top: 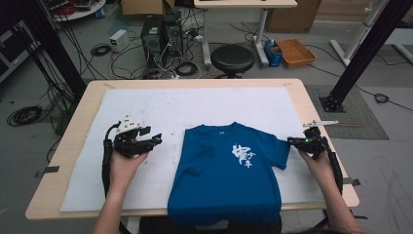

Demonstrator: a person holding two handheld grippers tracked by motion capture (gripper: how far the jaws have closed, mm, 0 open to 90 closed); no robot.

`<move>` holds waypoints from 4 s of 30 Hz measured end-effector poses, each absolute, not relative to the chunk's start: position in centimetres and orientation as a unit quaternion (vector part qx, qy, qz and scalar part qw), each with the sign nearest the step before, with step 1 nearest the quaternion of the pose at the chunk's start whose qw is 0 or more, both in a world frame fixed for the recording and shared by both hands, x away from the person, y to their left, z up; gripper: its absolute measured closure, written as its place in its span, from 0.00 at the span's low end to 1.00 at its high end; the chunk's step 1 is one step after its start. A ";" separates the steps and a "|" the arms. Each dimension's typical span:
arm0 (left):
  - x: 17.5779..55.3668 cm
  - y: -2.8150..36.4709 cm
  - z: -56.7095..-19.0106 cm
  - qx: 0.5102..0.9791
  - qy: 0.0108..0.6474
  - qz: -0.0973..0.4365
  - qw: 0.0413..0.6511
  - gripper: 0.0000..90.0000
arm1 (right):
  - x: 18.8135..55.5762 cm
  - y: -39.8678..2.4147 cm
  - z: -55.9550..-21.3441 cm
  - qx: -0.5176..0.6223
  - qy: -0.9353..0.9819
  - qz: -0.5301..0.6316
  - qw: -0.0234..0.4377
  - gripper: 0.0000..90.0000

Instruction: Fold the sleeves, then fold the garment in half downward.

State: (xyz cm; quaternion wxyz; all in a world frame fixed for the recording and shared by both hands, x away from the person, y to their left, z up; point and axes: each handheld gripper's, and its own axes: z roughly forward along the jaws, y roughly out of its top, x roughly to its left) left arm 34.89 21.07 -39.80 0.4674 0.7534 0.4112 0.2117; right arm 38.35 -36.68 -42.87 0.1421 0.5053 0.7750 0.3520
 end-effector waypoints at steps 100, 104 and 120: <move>37.2 15.1 -39.2 0.752 0.381 0.196 0.501 0.52 | 39.6 -30.7 -37.5 0.434 0.756 0.455 0.184 0.53; 39.1 14.6 -40.4 0.748 0.397 0.185 0.499 0.52 | 41.2 -29.9 -38.6 0.443 0.757 0.448 0.172 0.53; 45.1 10.4 -43.5 0.816 0.396 0.128 0.402 0.68 | 46.3 -23.6 -41.5 0.420 0.824 0.356 0.133 0.64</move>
